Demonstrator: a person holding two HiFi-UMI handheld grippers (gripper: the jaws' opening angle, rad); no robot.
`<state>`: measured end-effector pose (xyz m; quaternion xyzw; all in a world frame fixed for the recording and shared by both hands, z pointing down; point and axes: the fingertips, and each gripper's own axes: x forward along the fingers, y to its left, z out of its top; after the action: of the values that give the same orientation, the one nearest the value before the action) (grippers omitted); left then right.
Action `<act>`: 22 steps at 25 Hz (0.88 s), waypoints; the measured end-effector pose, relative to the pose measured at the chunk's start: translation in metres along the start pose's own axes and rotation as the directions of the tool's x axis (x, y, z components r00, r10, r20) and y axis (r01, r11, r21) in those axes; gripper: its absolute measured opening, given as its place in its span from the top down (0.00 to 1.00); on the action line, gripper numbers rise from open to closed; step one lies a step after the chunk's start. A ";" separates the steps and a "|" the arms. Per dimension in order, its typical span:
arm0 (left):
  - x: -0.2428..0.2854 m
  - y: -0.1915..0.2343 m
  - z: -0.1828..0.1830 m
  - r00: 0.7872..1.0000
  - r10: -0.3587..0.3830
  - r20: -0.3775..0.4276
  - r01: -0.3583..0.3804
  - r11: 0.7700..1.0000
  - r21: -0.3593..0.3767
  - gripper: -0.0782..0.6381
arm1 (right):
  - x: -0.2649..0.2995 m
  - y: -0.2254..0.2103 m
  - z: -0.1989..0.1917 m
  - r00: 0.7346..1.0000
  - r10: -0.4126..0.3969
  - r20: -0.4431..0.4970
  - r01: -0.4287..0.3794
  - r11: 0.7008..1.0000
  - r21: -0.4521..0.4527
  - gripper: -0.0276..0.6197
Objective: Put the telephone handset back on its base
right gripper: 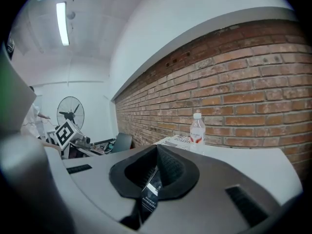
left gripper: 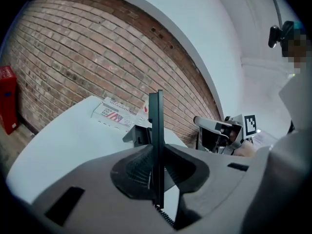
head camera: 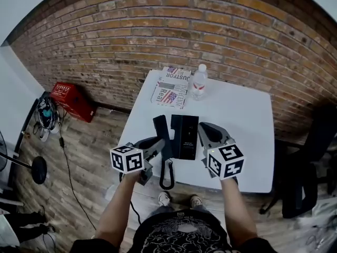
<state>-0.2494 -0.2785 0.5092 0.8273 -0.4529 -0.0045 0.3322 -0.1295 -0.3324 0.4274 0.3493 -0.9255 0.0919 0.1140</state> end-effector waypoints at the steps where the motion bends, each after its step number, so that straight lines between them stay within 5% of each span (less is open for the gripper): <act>1: 0.002 0.002 0.000 0.999 -0.031 -0.009 0.031 0.999 -0.010 0.79 | 0.001 0.001 -0.001 1.000 -0.015 -0.001 0.015 1.000 0.002 0.95; 11: 0.030 0.015 -0.008 0.946 -0.313 -0.086 0.296 0.940 -0.168 0.79 | 0.000 0.005 -0.013 0.989 -0.145 -0.029 0.145 0.989 0.016 0.95; 22: 0.055 0.024 -0.014 0.854 -0.495 -0.159 0.440 0.852 -0.284 0.79 | -0.005 -0.004 -0.027 0.969 -0.238 -0.066 0.240 0.970 0.028 0.95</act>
<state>-0.2302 -0.3211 0.5497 0.8622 -0.1921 -0.0456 0.4665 -0.1190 -0.3252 0.4521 0.4571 -0.8710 0.1049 0.1467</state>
